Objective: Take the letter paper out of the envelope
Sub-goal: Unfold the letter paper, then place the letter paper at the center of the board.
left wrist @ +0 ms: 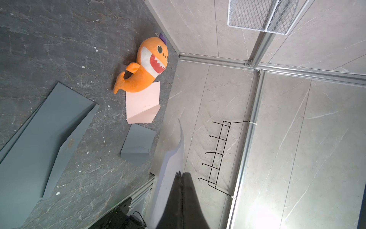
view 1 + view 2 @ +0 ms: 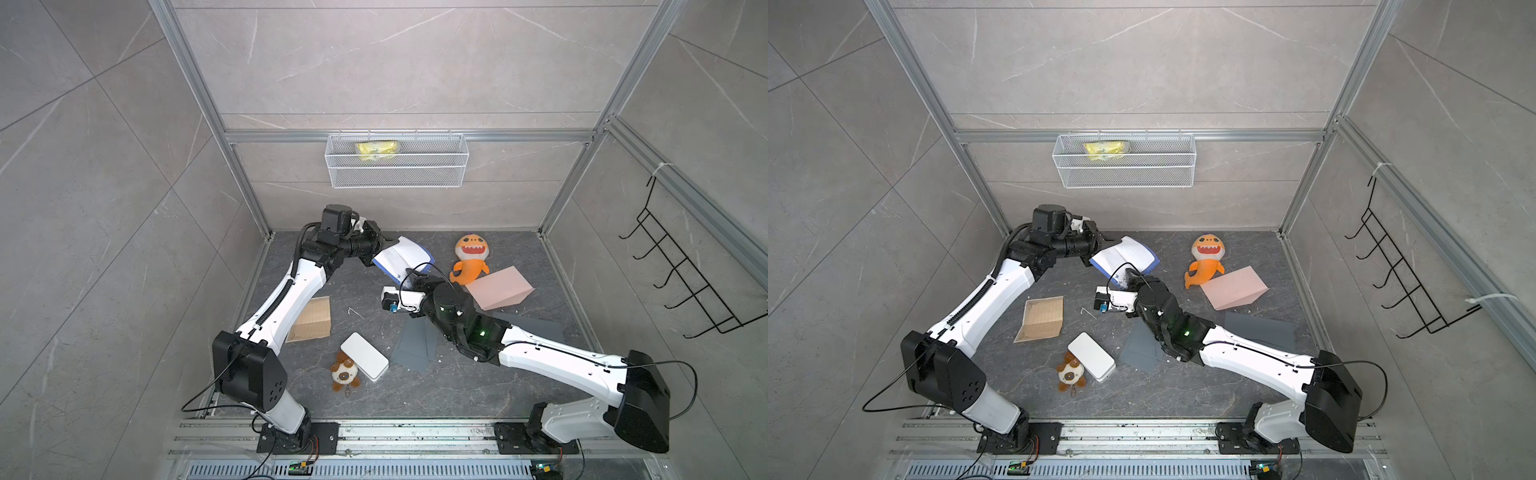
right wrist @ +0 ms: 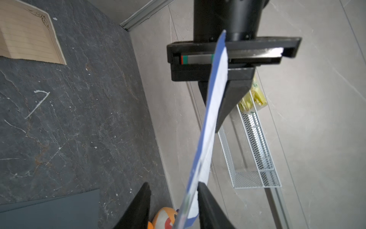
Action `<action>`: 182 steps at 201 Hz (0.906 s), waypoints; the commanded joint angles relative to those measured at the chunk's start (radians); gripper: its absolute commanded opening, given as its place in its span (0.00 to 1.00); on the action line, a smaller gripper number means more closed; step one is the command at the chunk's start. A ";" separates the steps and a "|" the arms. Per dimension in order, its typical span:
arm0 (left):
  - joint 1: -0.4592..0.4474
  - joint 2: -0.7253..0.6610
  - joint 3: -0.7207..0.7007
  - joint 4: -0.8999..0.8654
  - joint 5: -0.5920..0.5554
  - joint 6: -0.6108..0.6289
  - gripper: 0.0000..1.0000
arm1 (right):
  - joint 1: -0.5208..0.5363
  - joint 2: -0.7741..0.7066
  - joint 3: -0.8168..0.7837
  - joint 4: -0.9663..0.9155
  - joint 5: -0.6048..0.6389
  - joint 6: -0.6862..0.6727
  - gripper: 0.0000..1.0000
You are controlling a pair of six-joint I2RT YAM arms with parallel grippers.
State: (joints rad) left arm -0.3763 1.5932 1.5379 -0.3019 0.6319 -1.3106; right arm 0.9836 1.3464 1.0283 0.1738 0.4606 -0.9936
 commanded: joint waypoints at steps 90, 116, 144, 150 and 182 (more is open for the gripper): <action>0.064 -0.077 -0.030 0.160 -0.021 0.129 0.00 | -0.002 -0.163 0.083 -0.350 -0.139 0.728 0.67; 0.100 -0.092 -0.081 0.242 -0.031 0.148 0.00 | -0.021 -0.201 0.079 -0.366 -0.182 0.860 0.68; 0.153 -0.128 -0.178 0.330 -0.107 0.194 0.00 | -0.054 -0.229 0.066 -0.358 -0.276 1.063 0.69; 0.170 -0.132 -0.201 0.357 -0.119 0.203 0.00 | -0.057 -0.230 0.063 -0.352 -0.288 1.105 0.69; 0.258 -0.097 -0.271 0.420 -0.160 0.291 0.00 | -0.064 -0.223 0.038 -0.299 -0.324 1.280 0.68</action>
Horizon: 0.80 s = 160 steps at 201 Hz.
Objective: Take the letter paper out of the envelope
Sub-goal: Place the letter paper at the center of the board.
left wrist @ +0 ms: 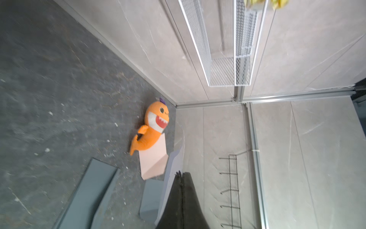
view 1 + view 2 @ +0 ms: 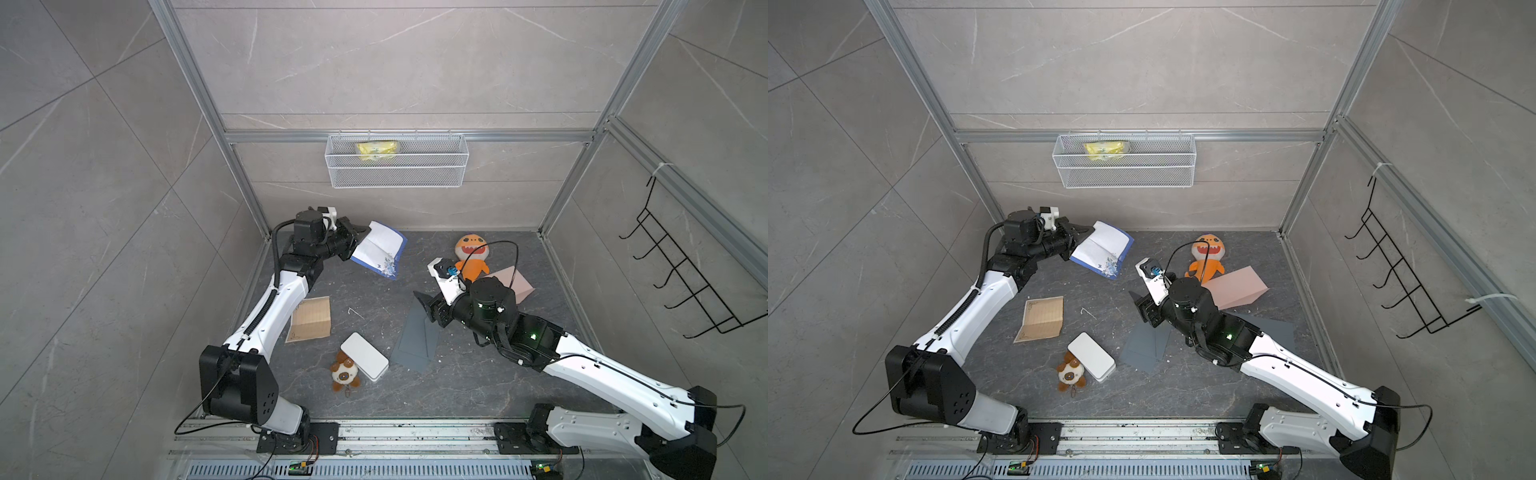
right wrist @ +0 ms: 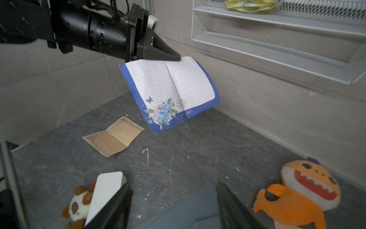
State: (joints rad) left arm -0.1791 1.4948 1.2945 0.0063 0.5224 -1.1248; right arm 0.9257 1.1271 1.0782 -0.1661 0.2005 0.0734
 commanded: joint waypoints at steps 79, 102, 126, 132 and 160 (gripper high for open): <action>0.251 0.264 0.008 0.127 -0.061 0.312 0.00 | -0.135 0.108 0.041 0.017 -0.323 0.474 0.69; 0.299 0.345 0.050 0.089 -0.060 0.390 0.00 | -0.196 0.149 0.077 -0.008 -0.440 0.520 0.69; 0.355 0.415 0.086 0.071 -0.041 0.442 0.00 | -0.228 0.160 0.080 0.007 -0.498 0.528 0.71; 0.367 0.434 0.098 0.059 -0.038 0.458 0.00 | -0.233 0.161 0.079 0.010 -0.507 0.528 0.71; 0.407 0.511 0.182 -0.037 -0.008 0.569 0.00 | -0.256 0.159 0.073 0.013 -0.533 0.535 0.76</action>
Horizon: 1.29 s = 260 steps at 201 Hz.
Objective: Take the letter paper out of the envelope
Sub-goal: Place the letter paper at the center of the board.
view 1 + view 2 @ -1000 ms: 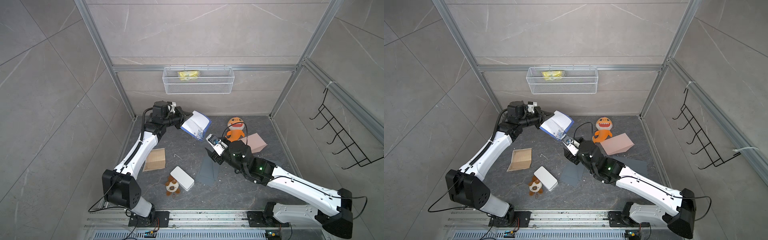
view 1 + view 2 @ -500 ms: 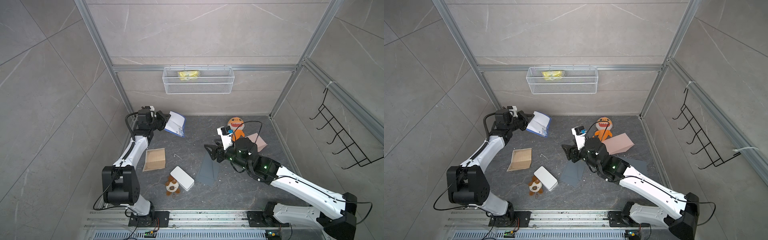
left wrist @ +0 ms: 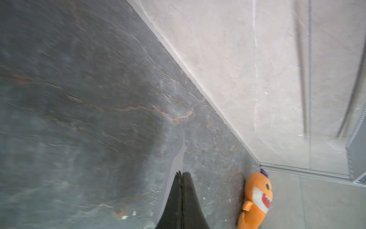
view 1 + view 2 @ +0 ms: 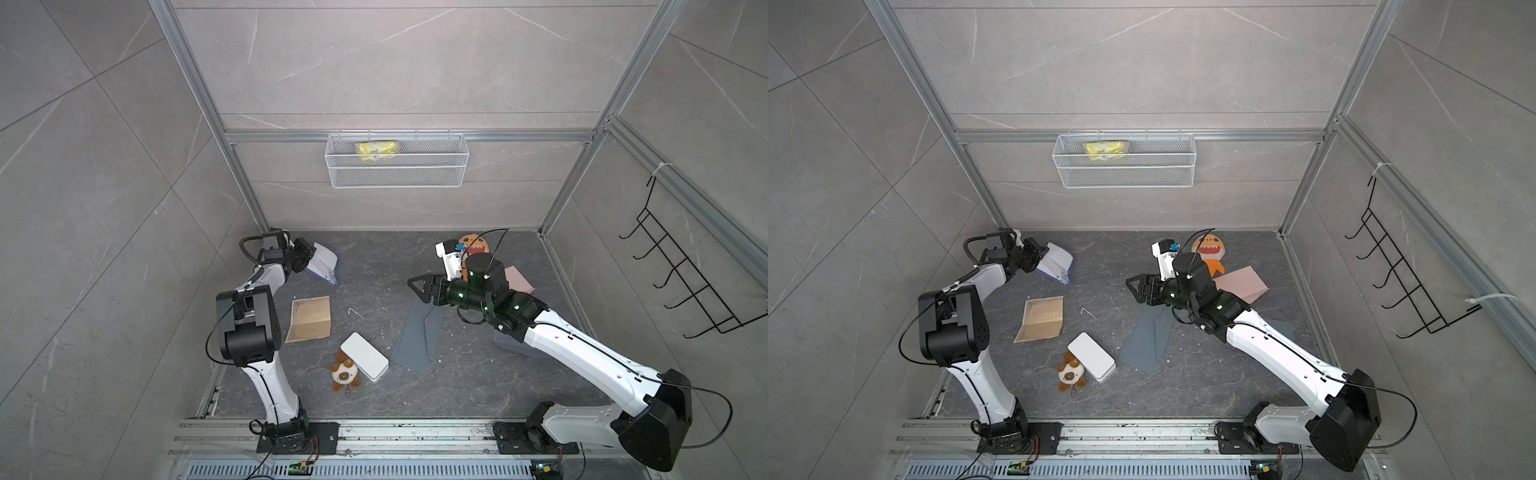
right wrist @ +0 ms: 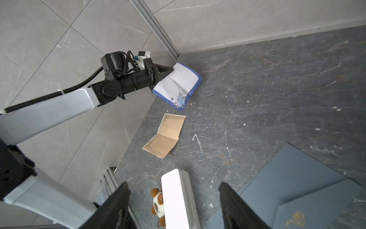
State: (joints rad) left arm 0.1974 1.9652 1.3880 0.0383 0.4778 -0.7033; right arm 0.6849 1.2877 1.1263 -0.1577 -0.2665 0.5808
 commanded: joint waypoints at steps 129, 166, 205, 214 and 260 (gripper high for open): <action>0.106 0.246 0.292 -0.356 0.052 0.360 0.00 | -0.046 0.033 0.025 0.007 -0.096 0.065 0.78; 0.114 0.263 0.288 -0.355 0.053 0.369 0.07 | -0.046 0.019 0.009 0.000 -0.088 0.071 0.78; 0.117 0.268 0.283 -0.346 0.050 0.363 0.16 | -0.046 -0.004 -0.011 -0.025 -0.060 0.073 0.79; 0.118 0.270 0.278 -0.340 0.049 0.361 0.18 | -0.046 -0.008 -0.014 -0.029 -0.056 0.073 0.78; 0.123 0.268 0.282 -0.334 0.036 0.351 0.30 | -0.046 -0.013 -0.015 -0.047 -0.047 0.074 0.79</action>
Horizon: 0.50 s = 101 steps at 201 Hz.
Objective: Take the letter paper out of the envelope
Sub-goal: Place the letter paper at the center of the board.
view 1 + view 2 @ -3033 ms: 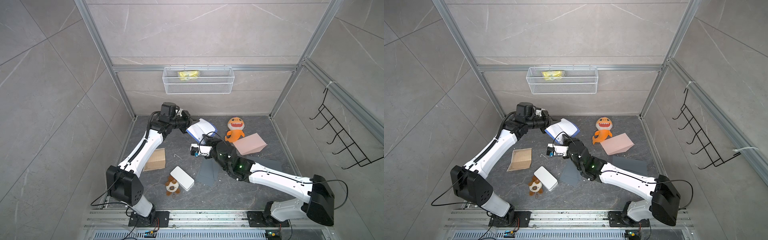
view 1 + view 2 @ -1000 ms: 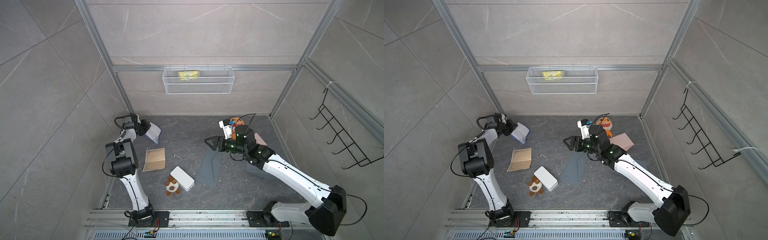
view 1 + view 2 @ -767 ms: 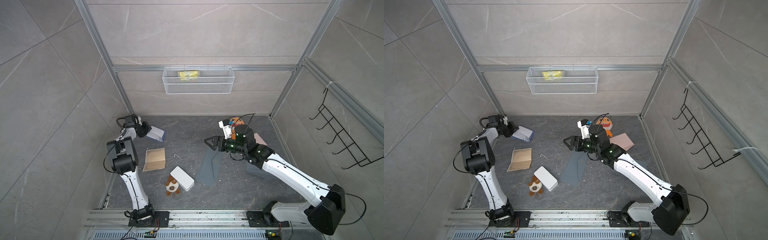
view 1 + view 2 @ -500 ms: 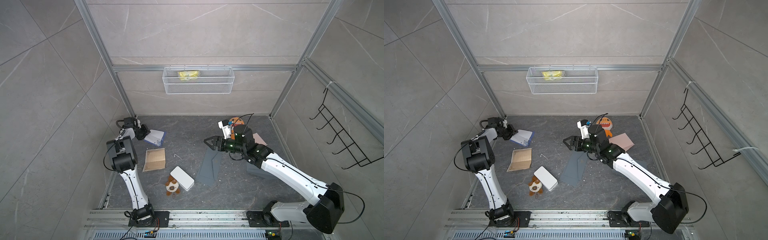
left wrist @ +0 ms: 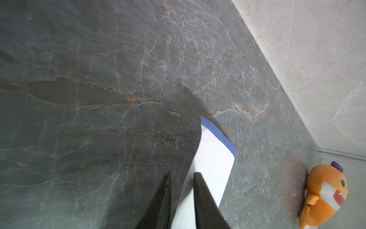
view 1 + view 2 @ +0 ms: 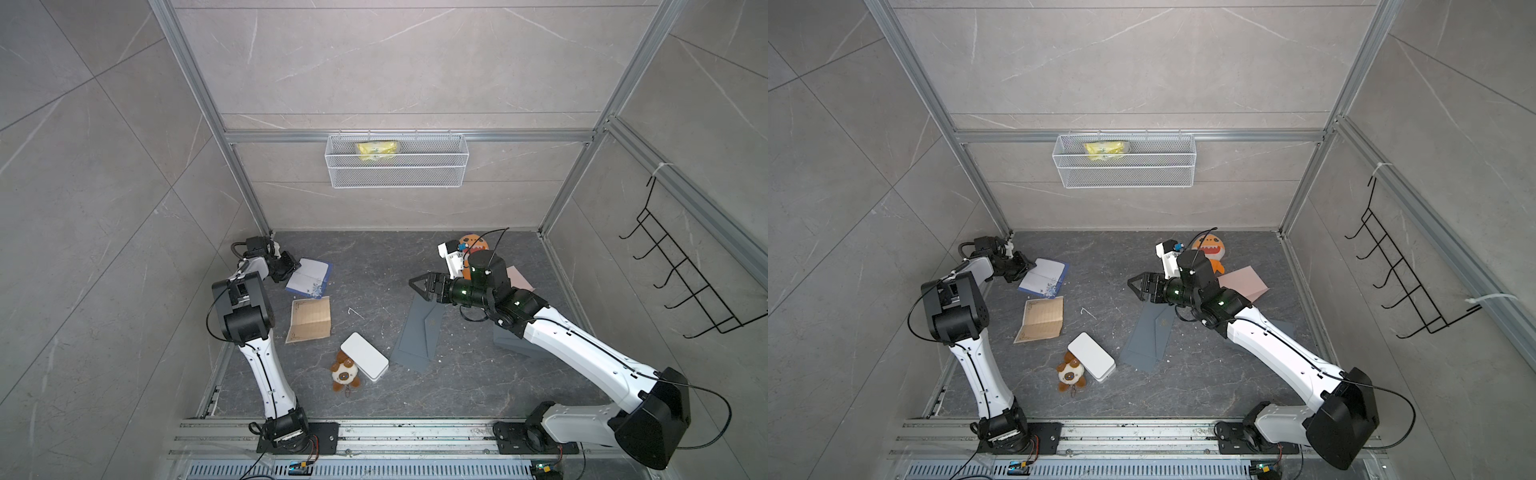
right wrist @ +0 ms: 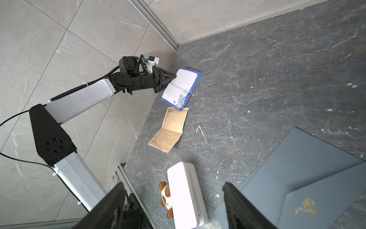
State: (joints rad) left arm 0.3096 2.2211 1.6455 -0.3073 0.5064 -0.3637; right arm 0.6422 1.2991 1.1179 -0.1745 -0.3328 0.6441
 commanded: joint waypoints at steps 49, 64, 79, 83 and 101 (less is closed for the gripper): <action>0.013 -0.041 -0.022 0.014 -0.047 0.011 0.54 | -0.003 -0.021 -0.009 -0.059 0.079 0.002 0.78; 0.013 -0.063 -0.031 0.009 -0.055 0.001 0.63 | -0.004 -0.020 -0.009 -0.080 0.114 -0.005 0.78; 0.011 -0.090 -0.044 0.009 -0.055 -0.013 0.66 | -0.003 -0.018 -0.007 -0.111 0.143 -0.019 0.77; 0.012 -0.099 -0.048 0.009 -0.055 -0.017 0.66 | -0.004 -0.018 -0.006 -0.120 0.152 -0.022 0.77; 0.009 -0.141 -0.067 0.009 -0.048 -0.035 0.67 | -0.003 -0.020 -0.007 -0.152 0.195 -0.027 0.76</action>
State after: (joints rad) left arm 0.3149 2.1971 1.5917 -0.3069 0.4610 -0.3775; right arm 0.6411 1.2976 1.1179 -0.2565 -0.2188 0.6376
